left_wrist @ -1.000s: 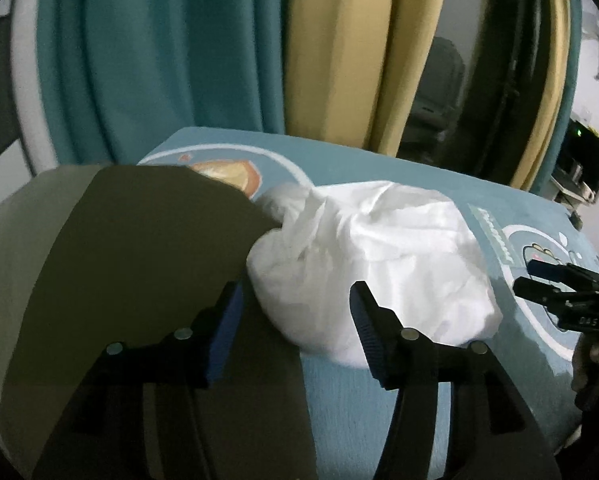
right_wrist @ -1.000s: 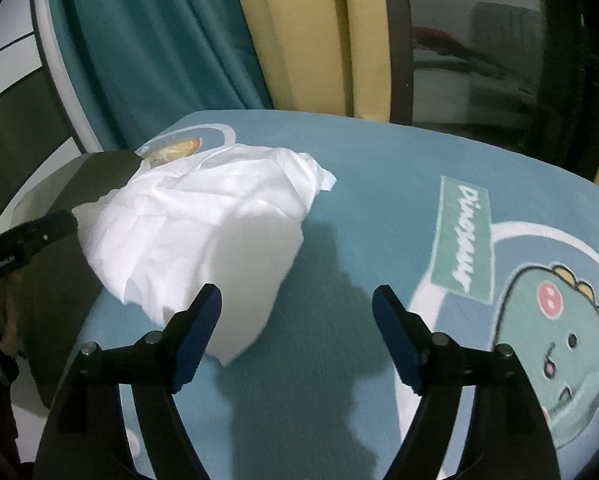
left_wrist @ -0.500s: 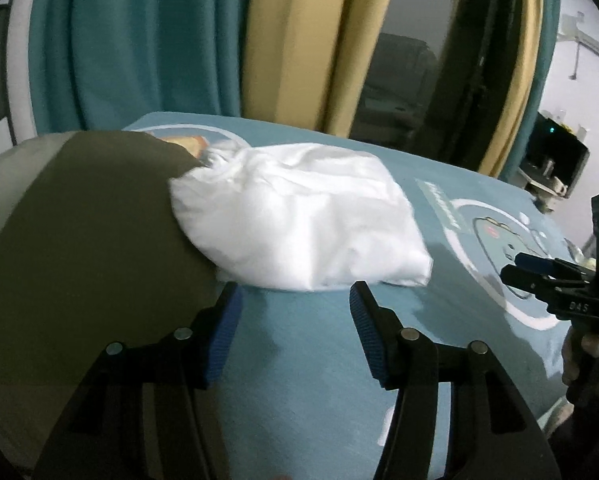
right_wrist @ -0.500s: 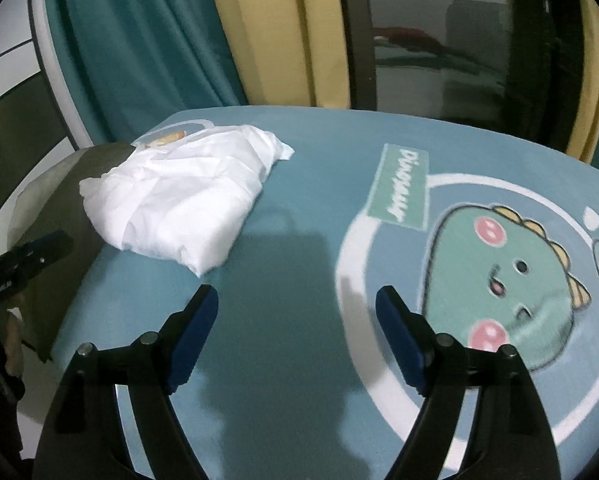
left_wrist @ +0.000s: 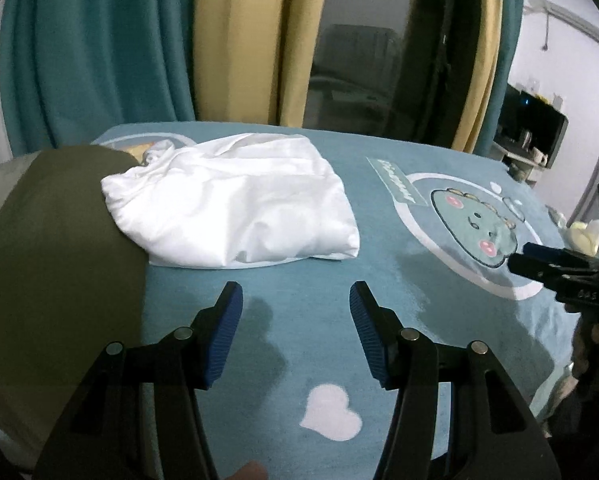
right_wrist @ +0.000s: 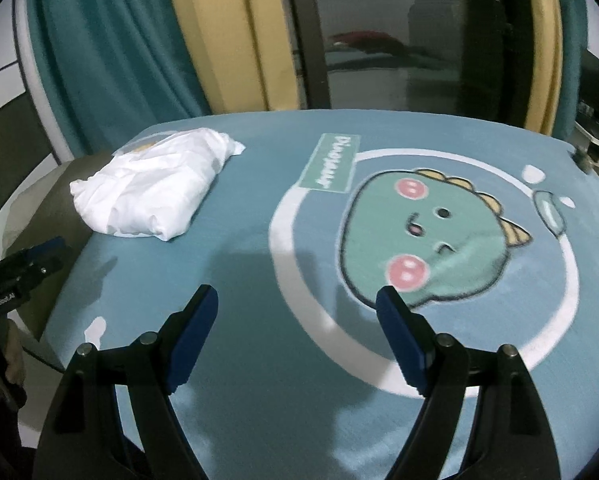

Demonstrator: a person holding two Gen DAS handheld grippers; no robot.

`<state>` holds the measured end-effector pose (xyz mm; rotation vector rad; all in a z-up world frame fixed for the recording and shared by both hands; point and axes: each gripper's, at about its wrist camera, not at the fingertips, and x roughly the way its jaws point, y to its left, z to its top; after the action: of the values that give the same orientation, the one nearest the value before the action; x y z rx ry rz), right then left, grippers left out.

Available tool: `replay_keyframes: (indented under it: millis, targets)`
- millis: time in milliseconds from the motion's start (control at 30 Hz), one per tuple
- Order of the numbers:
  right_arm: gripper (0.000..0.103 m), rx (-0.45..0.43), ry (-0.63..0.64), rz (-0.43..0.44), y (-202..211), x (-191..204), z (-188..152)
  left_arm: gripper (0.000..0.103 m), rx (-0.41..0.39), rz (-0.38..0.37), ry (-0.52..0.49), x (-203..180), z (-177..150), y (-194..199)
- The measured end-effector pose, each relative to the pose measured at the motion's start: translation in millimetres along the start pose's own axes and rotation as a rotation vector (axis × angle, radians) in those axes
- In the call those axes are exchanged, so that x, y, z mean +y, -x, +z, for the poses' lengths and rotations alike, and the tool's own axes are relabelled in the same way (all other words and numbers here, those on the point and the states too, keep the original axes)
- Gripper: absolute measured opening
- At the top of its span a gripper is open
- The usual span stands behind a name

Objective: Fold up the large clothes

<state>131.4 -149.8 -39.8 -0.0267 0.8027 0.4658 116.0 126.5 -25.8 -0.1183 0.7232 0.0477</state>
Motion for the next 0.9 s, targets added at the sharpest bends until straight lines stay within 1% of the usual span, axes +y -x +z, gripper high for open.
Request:
replay_keyframes:
  millis: [133,167,200,267,433,533,667,800,900]
  targets:
    - [0.081,-0.016,-0.022,-0.021,14.9,-11.9,-5.9,0.059,-0.013,-0.015,-0.037,-14.7,1.3,2.7]
    - [0.081,-0.022,-0.027,-0.025,18.6,-14.6,-6.4,0.061,-0.023,-0.017,-0.051,-19.6,2.2,4.2]
    - [0.081,-0.027,-0.031,-0.03,22.5,-17.0,-6.9,0.066,-0.036,-0.018,-0.065,-24.5,3.2,5.7]
    - [0.081,-0.038,-0.034,-0.042,30.4,-21.8,-8.2,0.07,-0.058,-0.024,-0.081,-31.7,5.7,8.1]
    - [0.083,-0.068,-0.058,-0.076,50.0,-36.5,-10.5,0.071,-0.107,-0.046,-0.09,-49.3,11.4,19.0]
    - [0.087,-0.09,-0.066,-0.079,61.8,-43.6,-11.3,0.072,-0.145,-0.036,-0.091,-57.6,15.5,26.8]
    - [0.088,-0.132,-0.063,-0.105,80.3,-48.2,-11.4,0.075,-0.195,0.016,-0.126,-71.6,21.9,36.7]
    - [0.093,-0.178,-0.051,-0.132,100.6,-51.4,-9.5,0.075,-0.241,-0.01,-0.122,-77.4,28.3,50.1]
    - [0.094,-0.206,-0.027,-0.159,112.6,-51.8,-7.2,0.076,-0.279,-0.008,-0.119,-79.8,28.9,56.9]
